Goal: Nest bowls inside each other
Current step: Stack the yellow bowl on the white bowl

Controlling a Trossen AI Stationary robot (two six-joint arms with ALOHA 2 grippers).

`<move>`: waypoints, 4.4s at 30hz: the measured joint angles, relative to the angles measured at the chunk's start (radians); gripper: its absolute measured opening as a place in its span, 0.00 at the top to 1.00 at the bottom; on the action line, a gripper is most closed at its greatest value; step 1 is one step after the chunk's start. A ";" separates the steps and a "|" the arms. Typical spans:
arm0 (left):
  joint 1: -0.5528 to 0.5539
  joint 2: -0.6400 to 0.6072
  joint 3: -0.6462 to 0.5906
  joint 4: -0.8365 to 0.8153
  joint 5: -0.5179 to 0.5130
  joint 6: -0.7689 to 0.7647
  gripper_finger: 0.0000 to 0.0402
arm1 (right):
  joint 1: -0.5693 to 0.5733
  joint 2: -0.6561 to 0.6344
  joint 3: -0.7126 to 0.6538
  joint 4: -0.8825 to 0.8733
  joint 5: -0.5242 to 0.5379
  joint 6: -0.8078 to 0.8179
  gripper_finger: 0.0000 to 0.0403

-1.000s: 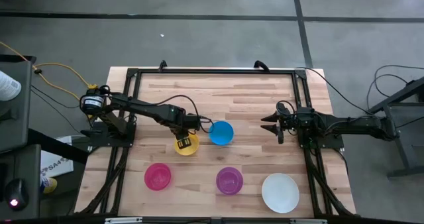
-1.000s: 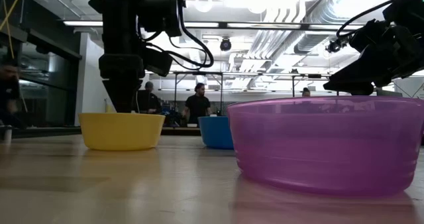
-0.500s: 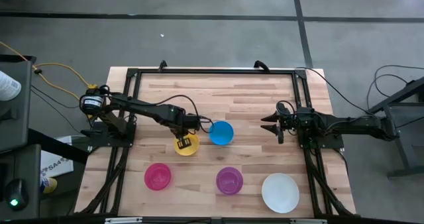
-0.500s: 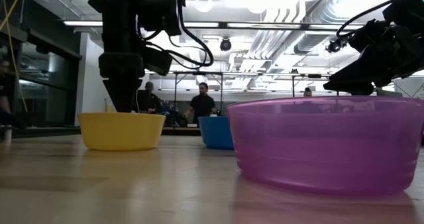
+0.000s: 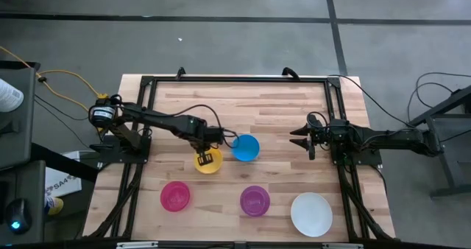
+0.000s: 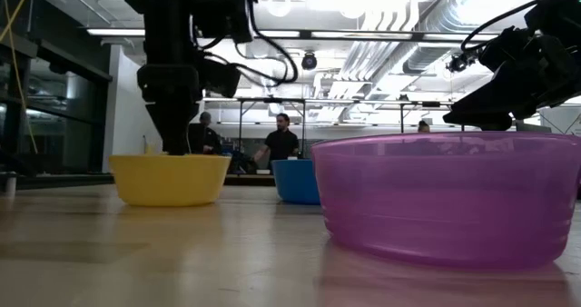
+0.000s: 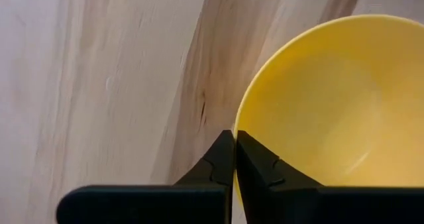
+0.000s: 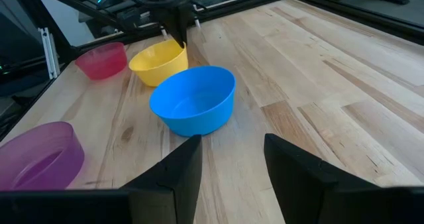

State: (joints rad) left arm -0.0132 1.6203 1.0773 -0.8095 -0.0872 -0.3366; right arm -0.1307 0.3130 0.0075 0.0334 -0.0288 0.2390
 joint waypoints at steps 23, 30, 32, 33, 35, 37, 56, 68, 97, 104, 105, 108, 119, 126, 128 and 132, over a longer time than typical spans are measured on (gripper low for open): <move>0.062 0.000 0.076 0.012 0.092 0.025 1.00 | 0.000 0.000 0.000 0.000 0.000 0.000 0.61; 0.054 0.002 0.127 0.101 0.133 0.016 1.00 | 0.000 0.000 0.000 0.000 0.000 0.000 0.61; 0.048 0.002 0.152 0.132 0.132 0.013 1.00 | 0.000 0.000 0.000 0.000 0.000 0.000 0.61; 0.045 0.002 0.168 0.137 0.132 0.010 1.00 | 0.000 0.000 0.000 0.000 0.001 0.000 0.61; 0.044 0.002 0.203 0.138 0.133 0.009 1.00 | 0.000 0.000 0.000 0.000 0.002 0.000 0.61; 0.044 0.002 0.231 0.140 0.133 -0.001 1.00 | 0.000 0.000 0.000 0.000 0.002 0.000 0.61; 0.052 0.002 0.331 0.128 0.132 -0.071 1.00 | 0.000 0.000 0.000 0.129 -0.006 0.141 0.61; 0.123 0.002 0.332 0.046 0.237 -0.148 1.00 | 0.000 0.000 0.005 0.300 -0.136 0.198 0.61; 0.204 0.327 0.744 -0.271 0.331 0.043 1.00 | 0.122 0.619 0.664 -0.204 -0.212 -0.236 0.61; 0.217 0.327 0.744 -0.271 0.345 0.049 1.00 | 0.219 0.744 0.836 -0.370 -0.171 -0.317 0.61; 0.217 0.327 0.744 -0.271 0.346 0.054 1.00 | 0.232 0.770 0.855 -0.395 -0.165 -0.326 0.61; 0.216 0.327 0.744 -0.270 0.360 0.070 1.00 | 0.266 0.846 0.920 -0.433 -0.129 -0.377 0.61; 0.195 0.327 0.743 -0.266 0.345 0.084 1.00 | 0.307 1.000 1.038 -0.501 -0.023 -0.459 0.61; 0.189 0.327 0.743 -0.280 0.356 0.134 1.00 | 0.306 1.020 1.064 -0.501 -0.017 -0.488 0.61; 0.189 0.327 0.743 -0.281 0.358 0.149 1.00 | 0.306 1.026 1.070 -0.507 -0.017 -0.511 0.61; 0.190 0.327 0.743 -0.288 0.360 0.179 1.00 | 0.306 1.045 1.084 -0.515 -0.007 -0.537 0.61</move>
State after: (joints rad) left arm 0.1764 1.9469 1.8202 -1.0974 0.2727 -0.1575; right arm 0.1749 1.3582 1.0917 -0.4816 -0.0360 -0.2982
